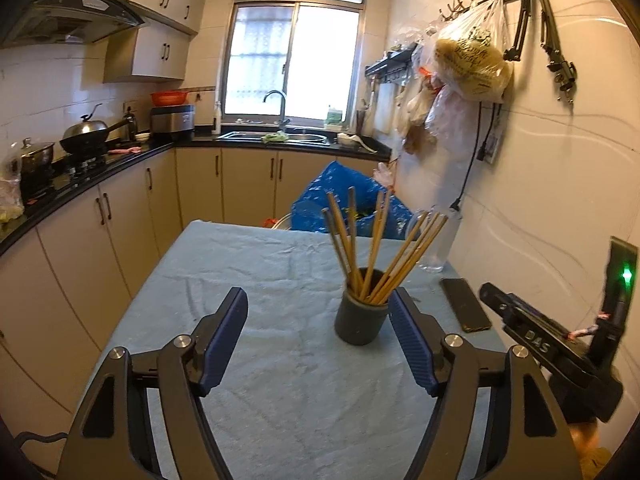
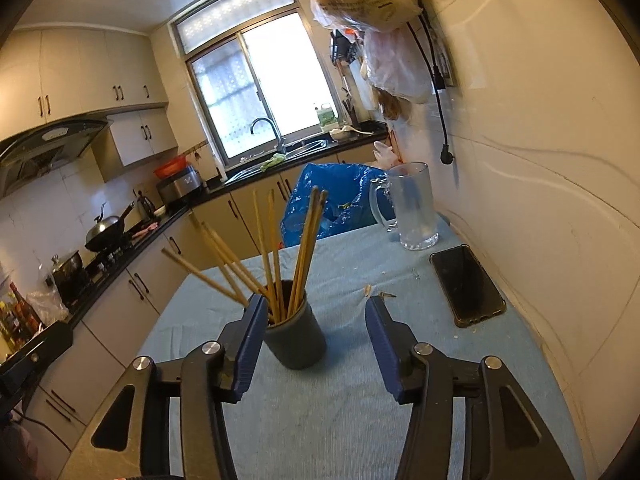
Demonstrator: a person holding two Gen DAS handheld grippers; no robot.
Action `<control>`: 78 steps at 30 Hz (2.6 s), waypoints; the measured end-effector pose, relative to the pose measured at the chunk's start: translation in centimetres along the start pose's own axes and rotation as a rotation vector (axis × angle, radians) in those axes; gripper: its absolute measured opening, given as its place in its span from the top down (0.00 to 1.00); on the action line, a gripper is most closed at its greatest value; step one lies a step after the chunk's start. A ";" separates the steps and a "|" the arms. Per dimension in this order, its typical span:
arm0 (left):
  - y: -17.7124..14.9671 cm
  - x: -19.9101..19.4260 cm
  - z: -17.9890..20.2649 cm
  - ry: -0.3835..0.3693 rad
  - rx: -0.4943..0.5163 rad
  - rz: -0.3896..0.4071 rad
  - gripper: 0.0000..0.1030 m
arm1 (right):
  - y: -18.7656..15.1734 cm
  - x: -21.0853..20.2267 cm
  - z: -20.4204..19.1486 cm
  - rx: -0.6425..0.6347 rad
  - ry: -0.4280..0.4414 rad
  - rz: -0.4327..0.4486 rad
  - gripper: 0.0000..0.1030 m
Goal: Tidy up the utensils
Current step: 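Pull both open grippers back from the black cup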
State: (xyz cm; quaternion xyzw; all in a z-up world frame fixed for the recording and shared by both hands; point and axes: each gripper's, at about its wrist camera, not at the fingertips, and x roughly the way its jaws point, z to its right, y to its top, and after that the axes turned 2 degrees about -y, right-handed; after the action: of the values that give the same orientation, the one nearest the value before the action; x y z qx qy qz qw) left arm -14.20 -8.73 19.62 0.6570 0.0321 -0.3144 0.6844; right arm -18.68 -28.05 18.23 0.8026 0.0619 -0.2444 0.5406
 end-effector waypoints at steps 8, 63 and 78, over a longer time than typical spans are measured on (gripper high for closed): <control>-2.1 0.9 -1.6 0.066 -0.031 -0.060 0.26 | -2.3 -0.8 -1.7 -0.072 -0.029 -0.012 0.41; -6.3 6.6 -1.2 0.128 0.038 -0.224 0.22 | -6.4 2.1 -1.6 -0.141 -0.128 -0.096 0.35; -6.6 5.6 -1.3 0.162 0.049 -0.160 0.15 | -6.6 1.7 -1.7 -0.145 -0.130 -0.091 0.33</control>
State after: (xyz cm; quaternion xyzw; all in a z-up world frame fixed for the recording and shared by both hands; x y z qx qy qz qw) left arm -12.39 -9.32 11.15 0.6923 0.1319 -0.3144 0.6359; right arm -19.01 -24.09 12.39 0.7401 0.0806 -0.3150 0.5886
